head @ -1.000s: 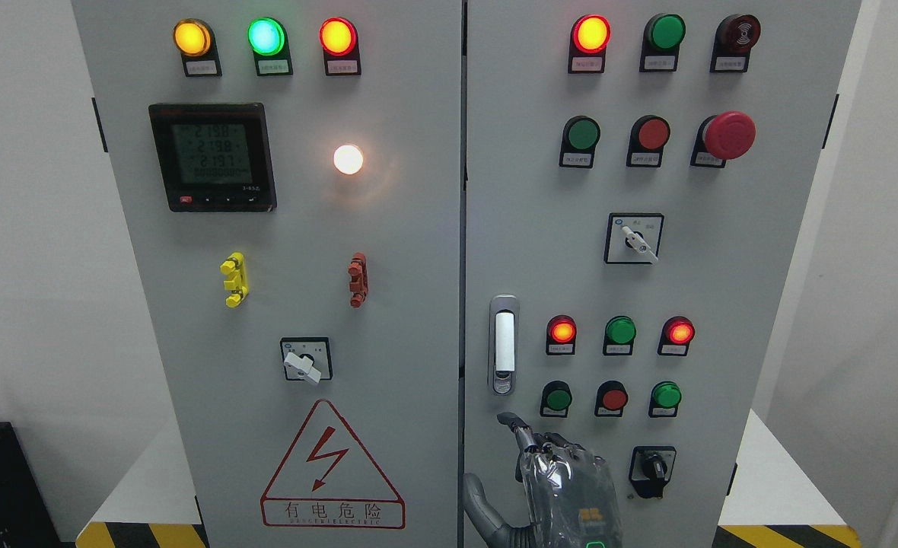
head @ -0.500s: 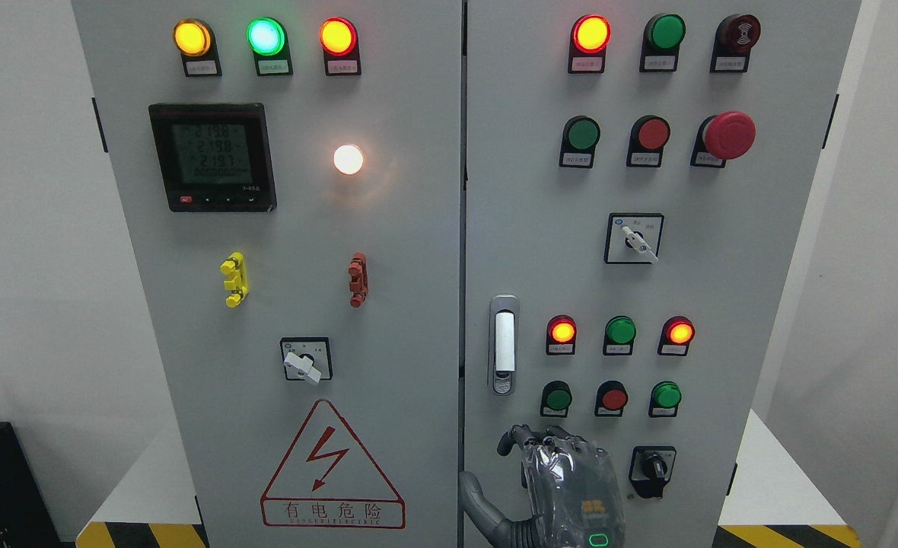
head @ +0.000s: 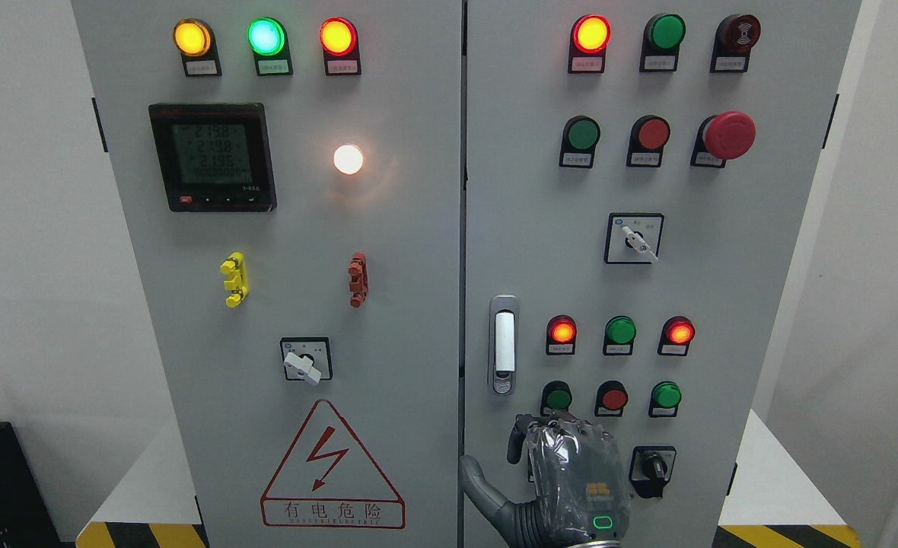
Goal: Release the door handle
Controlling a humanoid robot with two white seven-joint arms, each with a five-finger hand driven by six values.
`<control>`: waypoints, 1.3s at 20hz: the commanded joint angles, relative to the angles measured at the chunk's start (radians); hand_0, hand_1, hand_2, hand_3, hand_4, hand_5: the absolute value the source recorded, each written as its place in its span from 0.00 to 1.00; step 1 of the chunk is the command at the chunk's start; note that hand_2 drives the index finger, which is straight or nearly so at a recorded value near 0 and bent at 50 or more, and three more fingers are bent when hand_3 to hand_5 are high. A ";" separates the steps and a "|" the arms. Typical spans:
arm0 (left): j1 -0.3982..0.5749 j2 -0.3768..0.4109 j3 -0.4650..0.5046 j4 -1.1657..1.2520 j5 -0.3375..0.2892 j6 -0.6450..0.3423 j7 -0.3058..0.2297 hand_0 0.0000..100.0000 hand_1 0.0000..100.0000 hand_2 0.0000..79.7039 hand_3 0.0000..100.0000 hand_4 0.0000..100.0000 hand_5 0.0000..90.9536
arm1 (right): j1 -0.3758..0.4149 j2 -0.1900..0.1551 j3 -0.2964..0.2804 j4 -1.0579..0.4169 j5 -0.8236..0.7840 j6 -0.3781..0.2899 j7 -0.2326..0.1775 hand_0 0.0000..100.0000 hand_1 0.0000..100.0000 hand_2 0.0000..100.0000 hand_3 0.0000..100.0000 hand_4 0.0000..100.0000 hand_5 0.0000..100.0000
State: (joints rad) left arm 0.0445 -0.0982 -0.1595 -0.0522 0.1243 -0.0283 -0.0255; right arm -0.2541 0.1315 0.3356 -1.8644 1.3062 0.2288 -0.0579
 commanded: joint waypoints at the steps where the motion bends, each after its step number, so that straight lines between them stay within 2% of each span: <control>1: 0.000 0.000 0.000 0.002 0.000 -0.001 -0.001 0.00 0.00 0.04 0.17 0.13 0.00 | -0.045 0.000 -0.001 -0.001 0.005 0.030 0.012 0.16 0.27 0.72 0.95 0.74 0.72; 3: 0.000 0.000 0.000 0.000 0.000 0.001 -0.001 0.00 0.00 0.04 0.17 0.13 0.00 | -0.053 -0.001 -0.001 0.001 0.005 0.032 0.020 0.15 0.27 0.72 0.96 0.74 0.72; 5: 0.000 0.000 0.000 0.000 0.000 0.001 -0.001 0.00 0.00 0.04 0.17 0.13 0.00 | -0.063 0.000 -0.001 0.001 0.008 0.032 0.018 0.11 0.33 0.73 0.96 0.74 0.72; 8: 0.000 0.000 0.000 0.000 0.000 -0.001 -0.001 0.00 0.00 0.04 0.17 0.13 0.00 | -0.093 0.000 -0.004 0.013 0.008 0.035 0.020 0.10 0.35 0.73 0.97 0.74 0.72; 11: 0.000 0.000 0.000 0.000 0.000 0.001 -0.001 0.00 0.00 0.04 0.17 0.13 0.00 | -0.120 0.000 -0.032 0.025 0.008 0.035 0.023 0.10 0.36 0.73 0.97 0.74 0.72; 17: 0.000 0.000 0.000 0.000 0.000 0.001 -0.001 0.00 0.00 0.04 0.17 0.13 0.00 | -0.171 0.000 -0.043 0.054 0.005 0.049 0.023 0.10 0.40 0.74 0.97 0.74 0.72; 26: 0.000 0.000 0.000 0.000 0.000 -0.001 -0.001 0.00 0.00 0.04 0.17 0.13 0.00 | -0.192 0.002 -0.047 0.059 -0.005 0.050 0.023 0.11 0.49 0.73 0.97 0.74 0.72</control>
State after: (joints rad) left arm 0.0445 -0.0982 -0.1595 -0.0520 0.1243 -0.0280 -0.0255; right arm -0.4284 0.1319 0.3013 -1.8238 1.3070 0.2784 -0.0355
